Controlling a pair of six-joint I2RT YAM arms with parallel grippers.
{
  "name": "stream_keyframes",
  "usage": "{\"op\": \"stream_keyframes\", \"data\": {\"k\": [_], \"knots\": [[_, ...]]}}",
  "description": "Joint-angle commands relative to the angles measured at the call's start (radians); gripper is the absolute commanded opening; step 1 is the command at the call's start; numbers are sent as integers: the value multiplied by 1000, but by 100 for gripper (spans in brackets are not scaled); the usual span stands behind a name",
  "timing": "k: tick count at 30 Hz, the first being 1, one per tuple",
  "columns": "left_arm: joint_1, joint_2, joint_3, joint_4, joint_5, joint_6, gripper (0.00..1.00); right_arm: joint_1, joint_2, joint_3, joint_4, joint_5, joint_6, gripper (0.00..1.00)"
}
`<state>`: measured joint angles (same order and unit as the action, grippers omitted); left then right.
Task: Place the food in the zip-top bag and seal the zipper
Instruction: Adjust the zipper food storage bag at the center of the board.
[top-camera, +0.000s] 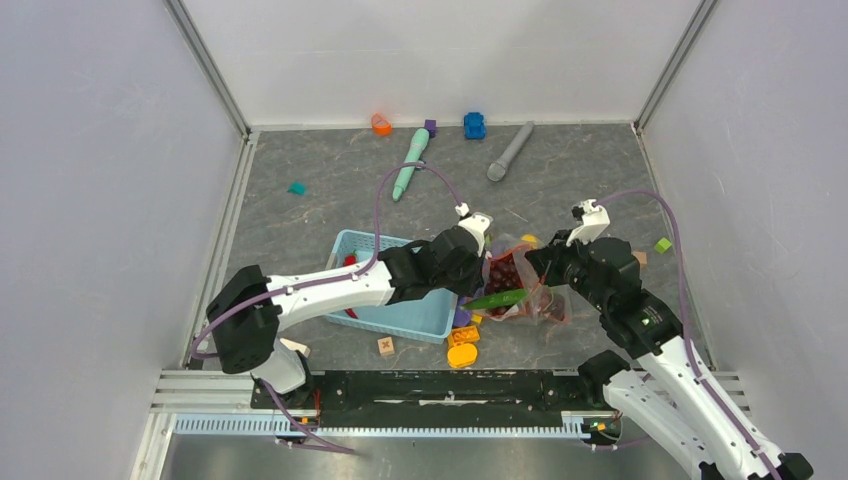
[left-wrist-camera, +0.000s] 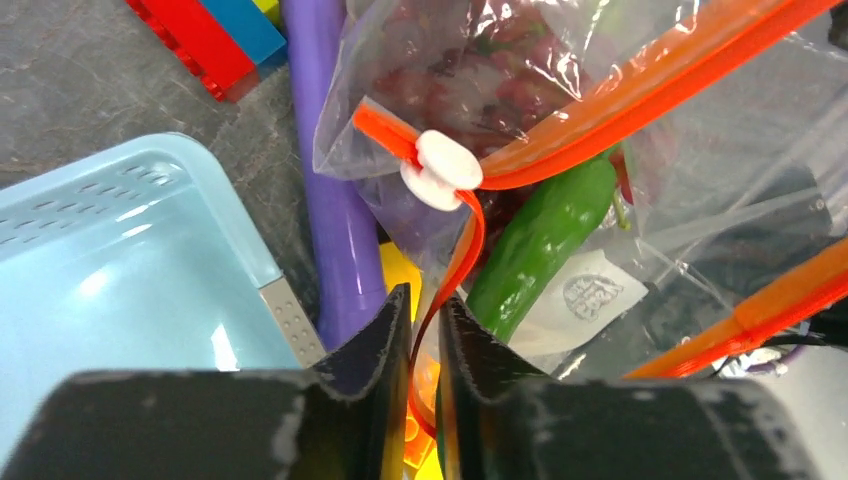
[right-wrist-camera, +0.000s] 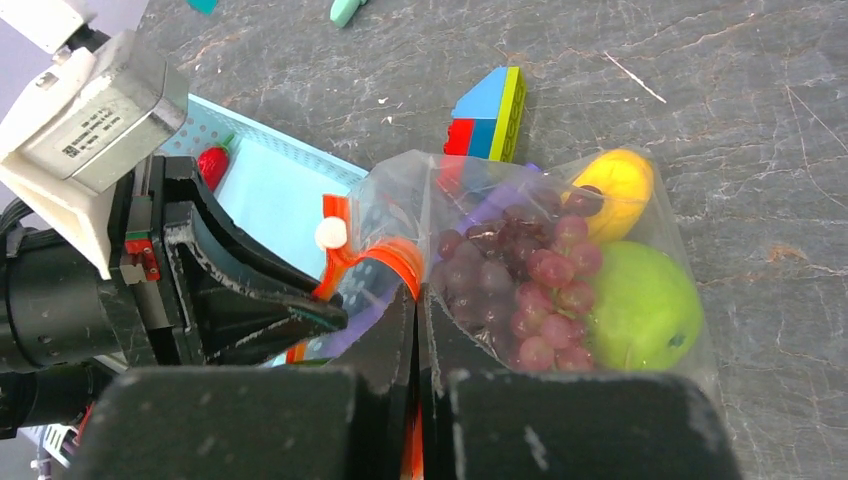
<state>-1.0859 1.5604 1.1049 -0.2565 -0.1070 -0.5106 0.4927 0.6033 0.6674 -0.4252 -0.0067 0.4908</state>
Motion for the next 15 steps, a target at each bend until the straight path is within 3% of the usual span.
{"op": "stream_keyframes", "data": {"k": [1, 2, 7, 15], "knots": [[-1, 7, 68, -4, -84, -39, 10, 3, -8, 61, -14, 21, -23, 0], [-2, 2, 72, -6, -91, -47, 2, 2, -8, 63, -28, 50, -30, 0], [-2, -17, 141, -42, -121, -71, 2, 2, 24, 98, -168, 234, -70, 0], [-5, 99, 440, -172, -222, -153, 2, 3, 77, 182, -402, 437, -108, 0]]}}
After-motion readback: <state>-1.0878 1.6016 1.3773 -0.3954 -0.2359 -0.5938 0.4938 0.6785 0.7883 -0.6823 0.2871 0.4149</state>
